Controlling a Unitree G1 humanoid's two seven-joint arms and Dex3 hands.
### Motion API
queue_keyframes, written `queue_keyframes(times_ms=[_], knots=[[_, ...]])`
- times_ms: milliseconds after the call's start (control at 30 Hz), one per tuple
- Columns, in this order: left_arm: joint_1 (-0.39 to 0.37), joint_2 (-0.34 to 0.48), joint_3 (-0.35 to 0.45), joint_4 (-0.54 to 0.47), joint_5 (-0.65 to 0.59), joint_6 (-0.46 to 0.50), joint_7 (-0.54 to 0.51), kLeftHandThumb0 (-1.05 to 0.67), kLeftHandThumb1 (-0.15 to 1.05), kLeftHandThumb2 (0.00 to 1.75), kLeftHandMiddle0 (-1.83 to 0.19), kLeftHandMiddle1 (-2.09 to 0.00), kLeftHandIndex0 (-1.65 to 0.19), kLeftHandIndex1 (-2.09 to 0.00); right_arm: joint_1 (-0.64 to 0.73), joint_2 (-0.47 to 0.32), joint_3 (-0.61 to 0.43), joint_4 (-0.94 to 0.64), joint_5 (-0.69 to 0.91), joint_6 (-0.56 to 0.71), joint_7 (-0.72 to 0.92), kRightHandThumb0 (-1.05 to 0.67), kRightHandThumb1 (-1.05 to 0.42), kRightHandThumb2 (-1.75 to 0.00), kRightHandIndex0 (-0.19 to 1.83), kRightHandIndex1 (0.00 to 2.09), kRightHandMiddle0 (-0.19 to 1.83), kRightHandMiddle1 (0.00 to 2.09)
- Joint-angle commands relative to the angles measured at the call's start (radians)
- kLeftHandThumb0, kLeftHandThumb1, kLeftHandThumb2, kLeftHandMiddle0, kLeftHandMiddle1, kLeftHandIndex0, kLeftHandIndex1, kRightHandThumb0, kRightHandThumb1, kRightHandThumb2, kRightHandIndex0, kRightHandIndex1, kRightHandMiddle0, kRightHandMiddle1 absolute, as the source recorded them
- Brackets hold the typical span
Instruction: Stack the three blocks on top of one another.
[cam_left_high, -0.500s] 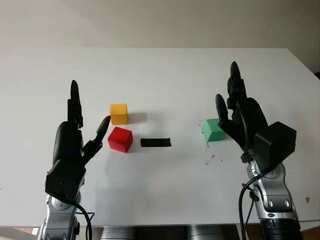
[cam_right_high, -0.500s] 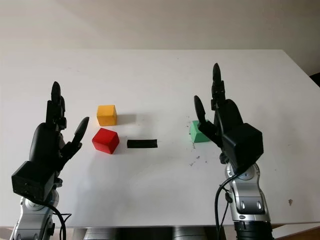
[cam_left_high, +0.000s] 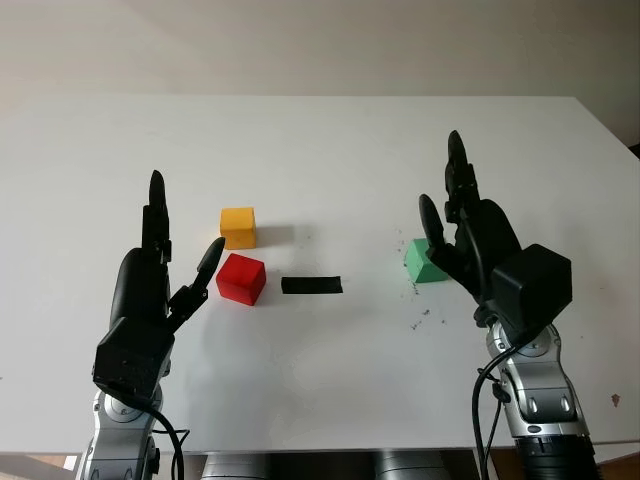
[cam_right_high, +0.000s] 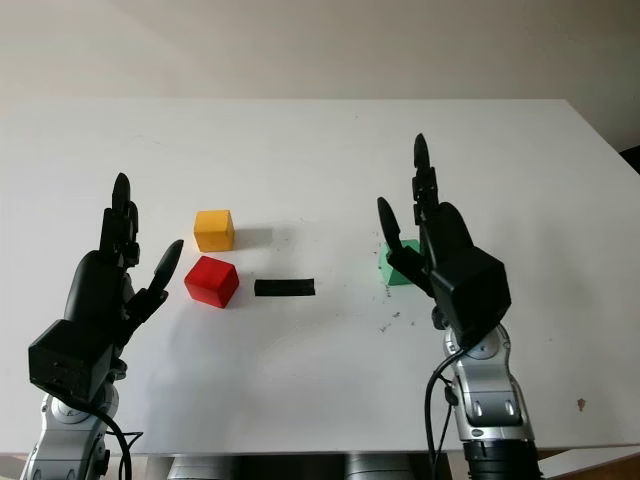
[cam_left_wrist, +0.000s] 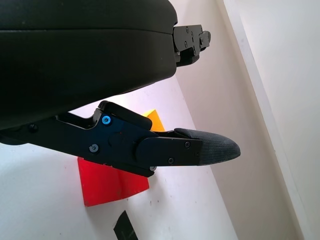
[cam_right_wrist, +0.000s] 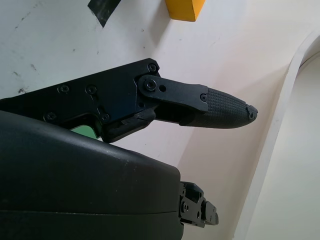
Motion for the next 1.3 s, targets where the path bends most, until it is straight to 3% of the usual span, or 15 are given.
queue_keyframes(times_ms=[0, 167, 233, 333, 533, 667, 733, 933, 1100, 1267], knots=[[-0.010, 0.012, 0.001, 0.001, -0.004, -0.031, -0.006, -0.71, 1.05, 0.36, 0.09, -0.06, 0.13, -0.06, -0.015, 0.005, -0.008, -0.003, 0.012, -0.019, -0.004, -0.78, -1.05, -0.64, -0.19, 0.00, -0.19, 0.00], [-0.019, 0.047, 0.024, -0.044, -0.030, -0.030, -0.044, -0.72, 1.05, 0.31, 0.05, -0.07, 0.08, -0.07, -0.006, 0.004, -0.014, -0.014, 0.029, -0.033, -0.003, -0.75, -1.05, -0.63, -0.19, 0.00, -0.19, 0.00], [-0.028, 0.091, 0.042, -0.080, -0.035, -0.026, -0.079, -0.71, 1.05, 0.25, -0.01, -0.08, -0.03, -0.10, -0.007, -0.002, -0.015, -0.014, 0.020, -0.041, -0.010, -0.75, -1.05, -0.63, -0.19, 0.00, -0.19, 0.00], [-0.043, 0.187, 0.071, -0.109, -0.033, -0.037, -0.155, -0.67, 1.05, 0.20, -0.04, -0.07, -0.14, -0.10, -0.006, -0.005, -0.017, -0.022, 0.019, -0.036, -0.012, -0.74, -1.05, -0.62, -0.19, 0.00, -0.19, 0.00], [-0.122, 0.475, 0.130, -0.172, 0.087, -0.006, -0.327, -0.64, 1.03, 0.09, -0.03, -0.05, -0.28, -0.11, -0.006, -0.013, -0.020, -0.031, 0.010, -0.037, -0.013, -0.77, -1.05, -0.60, -0.19, 0.00, -0.19, 0.00], [-0.206, 0.611, 0.129, -0.147, 0.096, 0.027, -0.445, -0.56, 0.93, 0.04, -0.01, -0.04, -0.37, -0.12, -0.012, -0.013, -0.025, -0.032, 0.008, -0.041, -0.015, -0.75, -1.05, -0.58, -0.19, 0.00, -0.19, 0.00], [-0.236, 0.650, 0.113, -0.120, 0.122, -0.001, -0.462, -0.56, 0.92, 0.03, -0.01, -0.05, -0.39, -0.12, -0.014, -0.014, -0.024, -0.034, -0.002, -0.037, -0.020, -0.76, -1.05, -0.58, -0.19, 0.00, -0.19, 0.00], [-0.307, 0.715, 0.029, -0.047, 0.250, -0.106, -0.471, -0.64, 0.91, 0.05, -0.03, -0.06, -0.42, -0.10, -0.018, -0.007, -0.024, -0.036, 0.005, -0.033, -0.018, -0.75, -1.05, -0.56, -0.19, 0.00, -0.19, 0.00], [-0.366, 0.713, -0.071, -0.014, 0.406, -0.130, -0.456, -0.71, 0.92, 0.06, 0.00, -0.05, -0.42, -0.09, -0.020, -0.006, -0.019, -0.024, -0.001, -0.052, -0.020, -0.73, -1.05, -0.58, -0.19, 0.00, -0.19, 0.00], [-0.389, 0.707, -0.126, -0.006, 0.476, -0.135, -0.464, -0.74, 0.95, 0.06, 0.01, -0.05, -0.41, -0.08, -0.010, -0.005, -0.025, -0.013, 0.025, -0.063, -0.003, -0.75, -1.05, -0.57, -0.19, 0.00, -0.19, 0.00]])
